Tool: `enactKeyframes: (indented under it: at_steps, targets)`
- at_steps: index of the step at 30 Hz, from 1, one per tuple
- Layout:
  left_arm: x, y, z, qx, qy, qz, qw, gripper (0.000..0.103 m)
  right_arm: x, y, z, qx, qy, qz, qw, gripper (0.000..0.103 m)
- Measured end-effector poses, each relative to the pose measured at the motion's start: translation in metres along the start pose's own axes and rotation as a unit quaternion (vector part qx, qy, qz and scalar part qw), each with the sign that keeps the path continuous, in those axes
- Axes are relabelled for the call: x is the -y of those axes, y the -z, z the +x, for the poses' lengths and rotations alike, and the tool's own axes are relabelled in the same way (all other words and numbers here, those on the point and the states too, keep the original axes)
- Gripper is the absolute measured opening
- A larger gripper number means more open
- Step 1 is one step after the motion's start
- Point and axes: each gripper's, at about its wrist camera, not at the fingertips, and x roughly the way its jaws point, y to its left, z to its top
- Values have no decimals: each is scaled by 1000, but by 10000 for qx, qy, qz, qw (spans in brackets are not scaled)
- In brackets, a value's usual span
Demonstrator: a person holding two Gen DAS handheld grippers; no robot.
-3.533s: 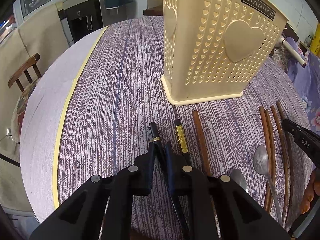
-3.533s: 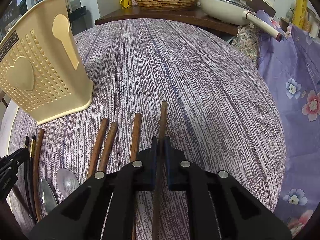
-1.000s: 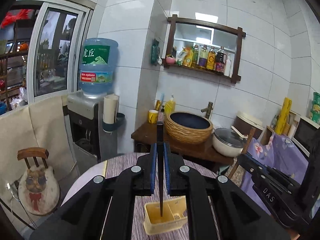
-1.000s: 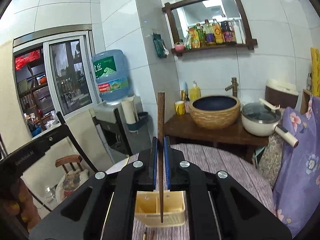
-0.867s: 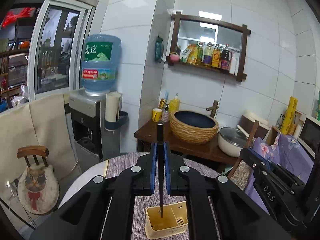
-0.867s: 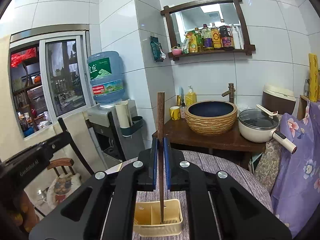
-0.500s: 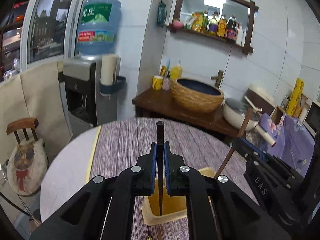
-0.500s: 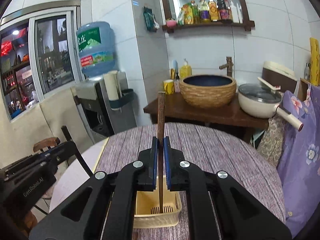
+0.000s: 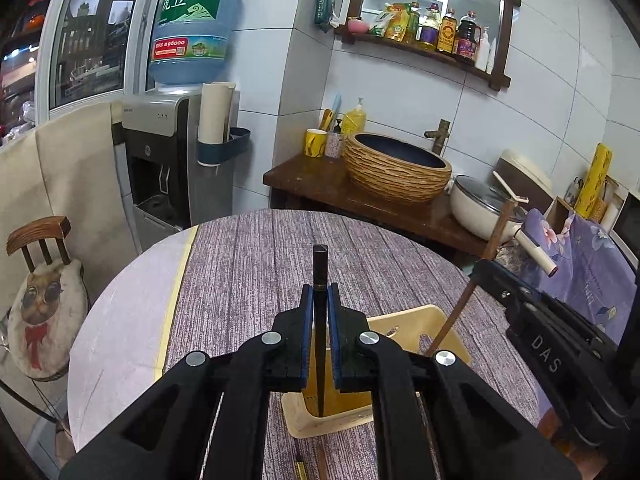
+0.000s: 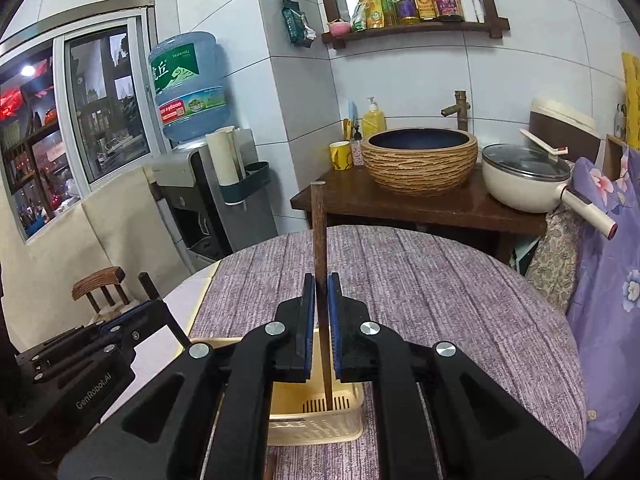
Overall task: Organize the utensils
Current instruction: 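Lower the wooden chopstick into the basket and open the right tool while the left releases its black chopstick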
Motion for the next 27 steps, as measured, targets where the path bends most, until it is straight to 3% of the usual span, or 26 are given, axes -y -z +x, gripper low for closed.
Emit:
enactKeyframes:
  at_steps: [2, 3, 4, 5, 9, 11, 14, 20, 27]
  targets:
    - [-3, 2, -5, 22, 39, 4, 10000, 13, 0, 2, -5, 64, 17, -24, 10000, 22]
    - [-4, 3, -8, 45, 51, -10, 10000, 17, 0, 3, -9, 98, 6, -35, 9999, 37]
    - [-6, 6, -11, 73, 76, -27, 9999, 29, 1, 5, -12, 124, -11, -30, 9999, 52]
    - [-7, 8, -14, 110, 121, -44, 9999, 41, 4, 7, -18, 197, -27, 3, 9998, 54]
    - [-14, 24, -33, 266, 193, -80, 9994, 56, 10, 19, -39, 288, 4, -36, 9996, 58]
    - [-16, 33, -38, 252, 201, -79, 9994, 69, 14, 27, -48, 321, 49, -76, 9994, 63]
    - [-21, 48, -45, 154, 179, -97, 9997, 79, 20, 45, -57, 170, 149, -188, 9996, 64]
    - [-33, 86, -46, -211, 39, -49, 9998, 86, 49, 92, -61, -456, 332, -46, 9984, 65]
    - [-58, 132, -34, -783, -201, -325, 9962, 85, 79, 147, -65, -907, 592, 29, 9941, 65]
